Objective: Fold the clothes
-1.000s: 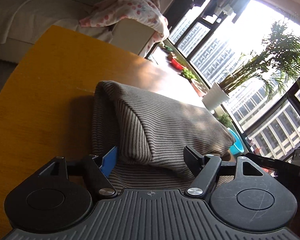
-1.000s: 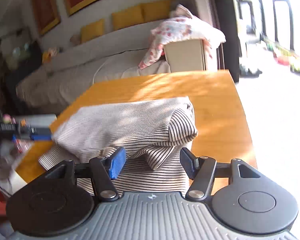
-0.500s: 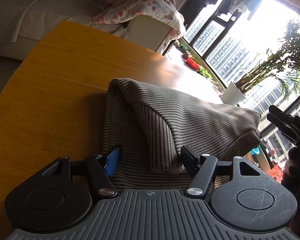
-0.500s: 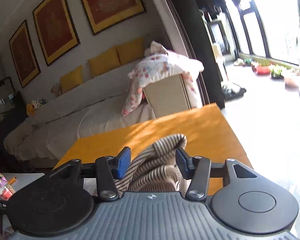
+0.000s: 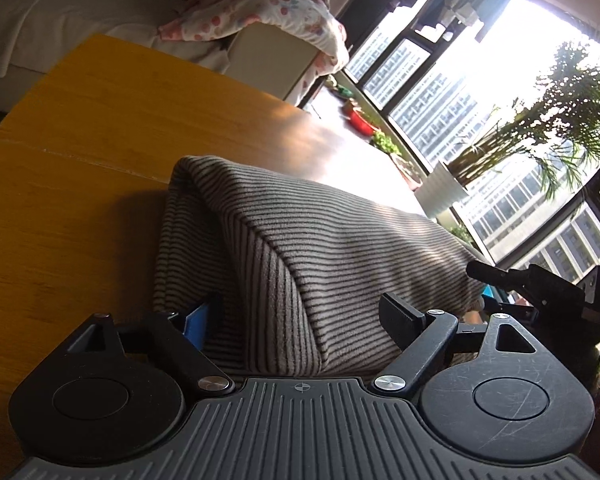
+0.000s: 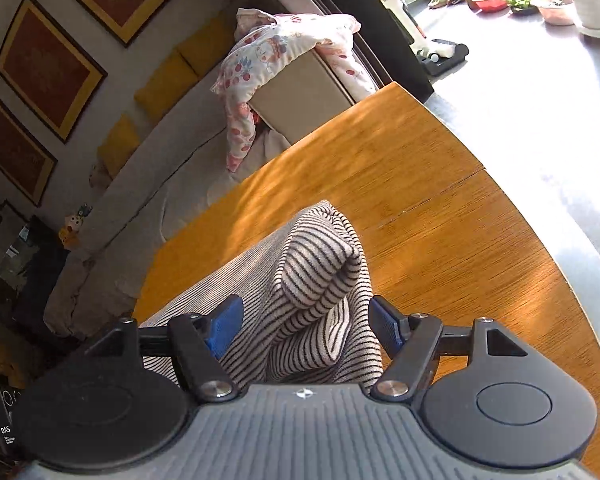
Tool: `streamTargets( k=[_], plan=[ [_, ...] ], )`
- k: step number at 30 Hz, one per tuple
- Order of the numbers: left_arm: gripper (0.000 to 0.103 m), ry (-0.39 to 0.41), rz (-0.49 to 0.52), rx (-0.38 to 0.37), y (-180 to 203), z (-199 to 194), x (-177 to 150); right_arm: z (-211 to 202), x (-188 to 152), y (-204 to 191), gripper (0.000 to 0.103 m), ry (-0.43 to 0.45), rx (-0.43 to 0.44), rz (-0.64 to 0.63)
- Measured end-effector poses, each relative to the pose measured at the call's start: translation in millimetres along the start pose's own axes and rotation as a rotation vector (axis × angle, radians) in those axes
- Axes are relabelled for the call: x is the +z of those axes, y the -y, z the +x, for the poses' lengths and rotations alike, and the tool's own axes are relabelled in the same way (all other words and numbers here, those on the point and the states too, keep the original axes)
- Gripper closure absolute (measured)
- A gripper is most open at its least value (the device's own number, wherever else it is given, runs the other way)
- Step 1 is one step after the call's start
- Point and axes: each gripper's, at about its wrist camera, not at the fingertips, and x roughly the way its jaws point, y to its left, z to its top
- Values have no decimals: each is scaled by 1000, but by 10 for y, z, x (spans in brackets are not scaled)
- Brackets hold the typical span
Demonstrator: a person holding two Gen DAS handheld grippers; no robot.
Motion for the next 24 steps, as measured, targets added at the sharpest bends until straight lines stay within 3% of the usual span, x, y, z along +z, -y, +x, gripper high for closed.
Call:
streamTargets(
  k=[1, 2, 3, 4, 6, 10, 15, 18, 20, 22, 24],
  plan=[
    [57, 4, 15, 12, 21, 28, 18, 32, 7, -93, 62, 17, -11, -52],
    [66, 11, 32, 27, 39, 25, 44, 54, 15, -191, 69, 36, -25, -108],
    [71, 18, 49, 43, 55, 6, 75, 76, 24, -288, 79, 55, -39, -164],
    [79, 35, 61, 50, 74, -60, 97, 15, 45, -366, 82, 70, -18, -188],
    [80, 77, 81, 58, 115, -243, 132, -138, 93, -515, 83, 97, 36, -222],
    [80, 137, 132, 55, 185, -678, 42, -251, -145, -488, 83, 58, 31, -280],
    [76, 54, 160, 112, 96, -639, -279, -381, -460, -437, 81, 5, 19, -351],
    [58, 48, 168, 155, 25, -671, -342, -455, -511, -317, 65, 11, -39, -351],
    [54, 82, 169, 158, 15, -806, -310, -575, -474, -260, 59, 48, -64, -344],
    [41, 124, 160, 113, 46, -962, -265, -706, -403, -250, 48, 101, -91, -352],
    [30, 144, 133, 26, 89, -1052, -236, -814, -296, -328, 45, 160, -68, -373]
  ],
)
